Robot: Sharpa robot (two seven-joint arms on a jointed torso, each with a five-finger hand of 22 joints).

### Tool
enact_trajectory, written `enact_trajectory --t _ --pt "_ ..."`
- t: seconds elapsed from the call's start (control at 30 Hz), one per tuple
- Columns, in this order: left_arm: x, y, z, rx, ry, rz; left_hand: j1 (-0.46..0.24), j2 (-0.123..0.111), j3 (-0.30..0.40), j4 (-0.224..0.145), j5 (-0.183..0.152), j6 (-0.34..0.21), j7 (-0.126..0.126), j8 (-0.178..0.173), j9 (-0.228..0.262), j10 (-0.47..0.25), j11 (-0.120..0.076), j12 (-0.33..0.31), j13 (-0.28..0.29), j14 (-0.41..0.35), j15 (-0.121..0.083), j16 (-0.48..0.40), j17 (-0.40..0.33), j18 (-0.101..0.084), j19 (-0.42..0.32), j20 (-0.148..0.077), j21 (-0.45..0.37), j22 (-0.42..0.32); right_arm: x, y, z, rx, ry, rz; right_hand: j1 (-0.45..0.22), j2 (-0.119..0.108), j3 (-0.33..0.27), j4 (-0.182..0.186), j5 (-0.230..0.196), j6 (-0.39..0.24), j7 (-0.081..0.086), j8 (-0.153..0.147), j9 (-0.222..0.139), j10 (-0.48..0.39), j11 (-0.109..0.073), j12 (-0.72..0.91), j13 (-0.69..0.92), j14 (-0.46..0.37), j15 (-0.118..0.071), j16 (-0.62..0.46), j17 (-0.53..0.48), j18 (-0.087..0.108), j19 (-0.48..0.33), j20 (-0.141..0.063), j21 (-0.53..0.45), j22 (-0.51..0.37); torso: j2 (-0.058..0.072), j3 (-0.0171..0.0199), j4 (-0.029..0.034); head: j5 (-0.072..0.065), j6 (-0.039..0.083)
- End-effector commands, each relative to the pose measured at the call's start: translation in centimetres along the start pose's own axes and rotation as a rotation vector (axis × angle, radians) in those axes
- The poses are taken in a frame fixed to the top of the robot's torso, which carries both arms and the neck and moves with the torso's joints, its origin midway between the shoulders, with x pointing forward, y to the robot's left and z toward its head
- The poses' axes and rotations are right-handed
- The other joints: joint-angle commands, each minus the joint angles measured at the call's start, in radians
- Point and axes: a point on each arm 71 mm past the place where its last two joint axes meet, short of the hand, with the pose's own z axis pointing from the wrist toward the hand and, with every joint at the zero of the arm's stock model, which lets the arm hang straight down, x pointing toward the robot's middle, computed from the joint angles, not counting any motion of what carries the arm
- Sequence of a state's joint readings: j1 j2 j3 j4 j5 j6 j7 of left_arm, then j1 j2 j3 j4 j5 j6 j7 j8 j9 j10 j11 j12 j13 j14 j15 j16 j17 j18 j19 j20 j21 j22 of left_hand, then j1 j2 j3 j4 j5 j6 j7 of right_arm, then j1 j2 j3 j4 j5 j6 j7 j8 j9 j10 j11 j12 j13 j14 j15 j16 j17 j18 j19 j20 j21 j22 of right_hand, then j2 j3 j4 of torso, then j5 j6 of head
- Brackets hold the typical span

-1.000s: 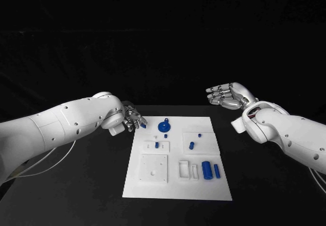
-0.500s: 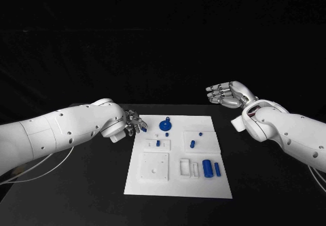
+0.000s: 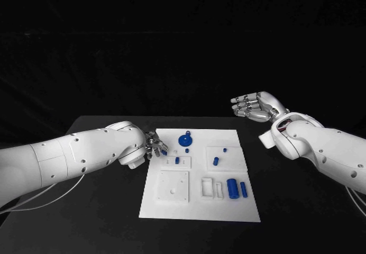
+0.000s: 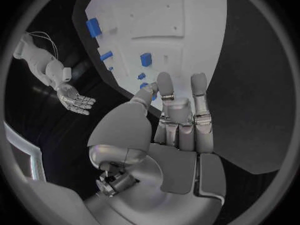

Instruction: Assemble the parts on the task board

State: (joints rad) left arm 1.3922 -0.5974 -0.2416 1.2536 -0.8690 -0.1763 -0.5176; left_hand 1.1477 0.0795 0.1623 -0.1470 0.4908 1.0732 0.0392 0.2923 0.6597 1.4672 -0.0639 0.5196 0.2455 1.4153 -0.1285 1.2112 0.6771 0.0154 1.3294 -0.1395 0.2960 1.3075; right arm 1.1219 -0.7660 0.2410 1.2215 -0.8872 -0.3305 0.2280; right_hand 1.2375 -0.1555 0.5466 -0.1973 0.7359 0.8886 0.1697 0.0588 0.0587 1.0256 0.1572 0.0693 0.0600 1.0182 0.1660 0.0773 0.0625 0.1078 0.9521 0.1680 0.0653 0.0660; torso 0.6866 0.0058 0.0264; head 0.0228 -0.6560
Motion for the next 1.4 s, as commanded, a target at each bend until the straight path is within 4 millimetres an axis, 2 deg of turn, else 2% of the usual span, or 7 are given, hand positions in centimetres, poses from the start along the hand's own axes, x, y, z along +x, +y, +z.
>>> enact_trajectory --t 0.03,0.43,0.77,0.93,1.13,1.27,1.4 --pt "0.2 -0.5 0.0 0.029 -0.034 0.02 0.009 0.005 0.025 -0.02 0.006 0.062 -0.053 -0.001 0.17 0.049 -0.006 0.006 -0.001 0.01 0.0 0.003 0.001 0.008 0.007 0.003 0.004 0.02 0.1 0.1 0.0 -0.007 0.009 0.004 0.0 0.003 -0.001 -0.003 0.003 -0.006 -0.002 -0.002 -0.001 -0.006 0.002 -0.002 -0.001 -0.006 0.001 -0.004 -0.001 0.012 -0.006 0.0 0.001 -0.001 0.001 0.0002 -0.0004 -0.001 -0.001" --pt "1.3 -1.0 -0.2 0.052 -0.008 0.065 0.009 0.006 0.026 -0.02 0.007 0.063 -0.053 -0.002 0.169 0.049 -0.006 0.006 -0.003 0.009 0.0 0.002 0.002 0.009 0.007 0.003 0.005 0.019 0.2 -0.1 -0.1 -0.004 0.011 0.005 0.0 0.004 0.0 -0.003 0.003 -0.005 -0.002 -0.002 -0.001 -0.006 0.002 -0.002 -0.001 -0.006 0.001 -0.004 -0.001 0.012 -0.006 0.0 0.001 -0.001 0.001 0.0006 0.002 -0.003 -0.005" --pt "1.8 -0.8 0.0 0.05 -0.006 0.082 0.009 0.006 0.026 -0.02 0.007 0.063 -0.053 -0.002 0.169 0.049 -0.006 0.006 -0.003 0.009 0.0 0.002 0.002 0.009 0.007 0.003 0.005 0.019 0.3 -0.1 -0.1 -0.003 0.012 0.006 0.0 0.004 0.0 -0.003 0.003 -0.005 -0.002 -0.002 -0.001 -0.006 0.002 -0.002 -0.001 -0.006 0.001 -0.004 -0.001 0.012 -0.006 0.0 0.001 -0.001 0.001 0.0007 0.0003 -0.003 -0.007" --pt "2.0 -0.7 0.1 0.049 -0.007 0.096 0.009 0.006 0.027 -0.022 0.008 0.063 -0.052 -0.003 0.168 0.049 -0.006 0.008 -0.004 0.01 0.0 0.002 0.005 0.01 0.007 0.004 0.008 0.019 0.3 -0.2 -0.1 0.0 0.016 0.007 -0.001 0.004 0.002 -0.004 0.003 -0.006 -0.002 -0.002 -0.002 -0.007 0.002 -0.002 -0.002 -0.007 0.001 -0.004 -0.001 0.012 -0.006 0.001 0.001 -0.001 0.001 0.0009 0.001 -0.013 -0.006" --pt "2.2 -0.6 0.2 0.047 -0.003 0.112 0.009 0.006 0.027 -0.022 0.008 0.063 -0.052 -0.003 0.168 0.049 -0.006 0.008 -0.004 0.01 0.0 0.002 0.005 0.01 0.007 0.004 0.008 0.019 0.4 -0.2 -0.1 0.001 0.018 0.008 -0.001 0.004 0.002 -0.004 0.003 -0.006 -0.002 -0.002 -0.002 -0.007 0.002 -0.002 -0.002 -0.007 0.001 -0.004 -0.001 0.012 -0.006 0.001 0.001 -0.001 0.001 0.0011 0.0017 -0.01 -0.005" --pt "2.2 -0.6 0.2 0.044 0.002 0.117 0.008 0.006 0.028 -0.023 0.01 0.063 -0.052 -0.003 0.168 0.049 -0.006 0.007 -0.005 0.01 0.0 0.0 0.003 0.01 0.006 0.004 0.008 0.019 0.3 -0.2 -0.2 0.002 0.019 0.007 -0.001 0.004 0.002 -0.004 0.003 -0.006 -0.002 -0.002 -0.002 -0.007 0.002 -0.002 -0.002 -0.007 0.001 -0.004 -0.001 0.012 -0.006 0.001 0.001 -0.001 0.001 -0.0002 0.0024 -0.011 -0.003" --pt "2.3 -0.5 0.2 0.04 0.007 0.12 0.008 0.006 0.028 -0.023 0.01 0.063 -0.052 -0.003 0.168 0.049 -0.006 0.007 -0.005 0.01 0.0 0.0 0.003 0.01 0.006 0.004 0.008 0.019 0.3 -0.3 -0.2 0.001 0.019 0.007 -0.001 0.004 0.002 -0.004 0.003 -0.006 -0.002 -0.002 -0.002 -0.007 0.002 -0.002 -0.002 -0.007 0.001 -0.004 -0.001 0.012 -0.006 0.001 0.001 -0.001 0.001 0.0005 0.0016 -0.008 -0.003"
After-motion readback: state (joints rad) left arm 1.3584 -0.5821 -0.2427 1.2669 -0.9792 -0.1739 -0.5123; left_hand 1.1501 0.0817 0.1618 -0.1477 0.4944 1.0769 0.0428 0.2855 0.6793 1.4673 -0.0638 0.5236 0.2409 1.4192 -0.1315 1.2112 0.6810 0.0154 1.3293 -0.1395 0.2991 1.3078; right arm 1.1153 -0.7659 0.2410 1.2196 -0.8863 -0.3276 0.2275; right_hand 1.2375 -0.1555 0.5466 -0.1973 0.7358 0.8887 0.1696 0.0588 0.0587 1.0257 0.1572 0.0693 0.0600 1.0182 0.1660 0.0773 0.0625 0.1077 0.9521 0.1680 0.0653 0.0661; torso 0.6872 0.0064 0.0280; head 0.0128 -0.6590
